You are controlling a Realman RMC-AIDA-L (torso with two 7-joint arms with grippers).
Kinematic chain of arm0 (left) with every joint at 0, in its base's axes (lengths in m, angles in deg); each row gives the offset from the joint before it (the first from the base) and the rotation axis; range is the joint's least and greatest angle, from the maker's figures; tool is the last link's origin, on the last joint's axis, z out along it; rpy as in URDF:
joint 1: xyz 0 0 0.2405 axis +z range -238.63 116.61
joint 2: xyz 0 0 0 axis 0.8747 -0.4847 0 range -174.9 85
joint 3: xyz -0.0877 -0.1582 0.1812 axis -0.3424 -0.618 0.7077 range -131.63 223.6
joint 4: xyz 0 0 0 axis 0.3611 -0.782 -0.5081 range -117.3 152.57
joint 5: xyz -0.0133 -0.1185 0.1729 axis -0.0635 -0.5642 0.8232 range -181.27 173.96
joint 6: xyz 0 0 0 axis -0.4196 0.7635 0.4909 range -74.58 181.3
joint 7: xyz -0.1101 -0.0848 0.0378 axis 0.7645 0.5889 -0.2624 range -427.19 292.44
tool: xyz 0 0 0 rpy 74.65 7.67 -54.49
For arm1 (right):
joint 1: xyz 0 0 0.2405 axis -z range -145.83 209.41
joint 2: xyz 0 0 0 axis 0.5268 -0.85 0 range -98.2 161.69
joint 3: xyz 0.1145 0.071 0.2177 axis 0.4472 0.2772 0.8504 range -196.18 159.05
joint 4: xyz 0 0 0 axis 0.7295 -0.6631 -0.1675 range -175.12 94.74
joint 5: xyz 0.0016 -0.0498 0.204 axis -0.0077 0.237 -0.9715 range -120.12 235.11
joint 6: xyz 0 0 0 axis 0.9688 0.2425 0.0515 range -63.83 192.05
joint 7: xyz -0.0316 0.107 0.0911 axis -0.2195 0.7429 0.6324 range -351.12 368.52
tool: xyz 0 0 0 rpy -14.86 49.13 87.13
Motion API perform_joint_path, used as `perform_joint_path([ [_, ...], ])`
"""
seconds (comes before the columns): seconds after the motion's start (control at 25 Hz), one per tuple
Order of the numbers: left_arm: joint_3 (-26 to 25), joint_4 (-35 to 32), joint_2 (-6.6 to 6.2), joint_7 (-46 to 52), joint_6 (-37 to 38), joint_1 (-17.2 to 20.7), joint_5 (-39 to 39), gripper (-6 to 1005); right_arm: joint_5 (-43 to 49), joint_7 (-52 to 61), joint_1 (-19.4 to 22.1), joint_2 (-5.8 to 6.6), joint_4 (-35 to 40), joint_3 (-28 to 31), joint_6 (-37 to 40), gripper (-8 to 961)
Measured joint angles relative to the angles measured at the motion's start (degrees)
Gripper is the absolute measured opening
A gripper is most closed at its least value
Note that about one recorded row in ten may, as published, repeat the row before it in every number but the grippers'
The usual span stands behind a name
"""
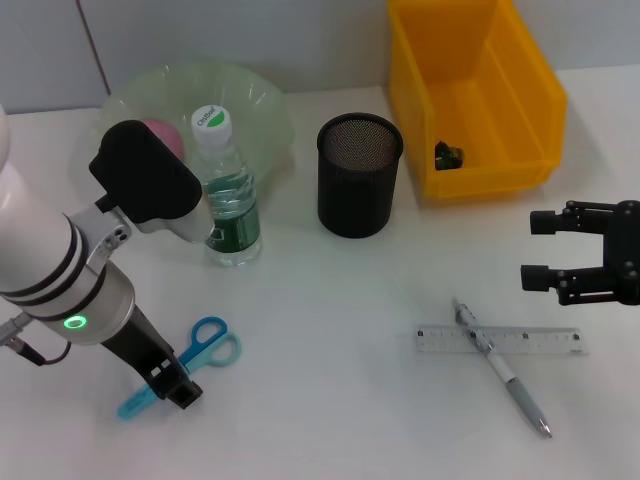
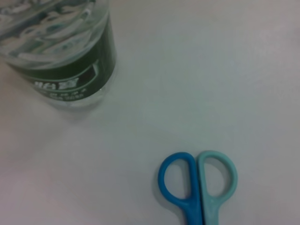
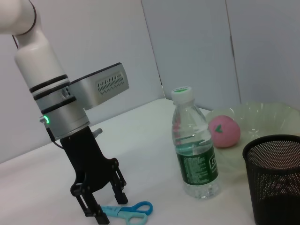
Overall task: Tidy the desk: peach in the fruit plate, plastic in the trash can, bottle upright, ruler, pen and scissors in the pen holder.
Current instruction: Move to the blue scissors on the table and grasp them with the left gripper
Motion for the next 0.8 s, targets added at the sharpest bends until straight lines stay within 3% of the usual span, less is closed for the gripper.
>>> perform_joint_path([
  [0.36, 0.4, -0.2, 0.0, 0.4, -0.1, -0.1, 0.2, 614, 0.0, 0.0, 0.0, 0.0, 0.0, 0.1, 0.0, 832],
  [0.8, 1.1, -0.2, 0.0, 0.4, 0.1, -0.2, 0.7, 462, 0.0, 0.0, 0.1, 0.0, 0.0, 0.1, 0.0, 831],
])
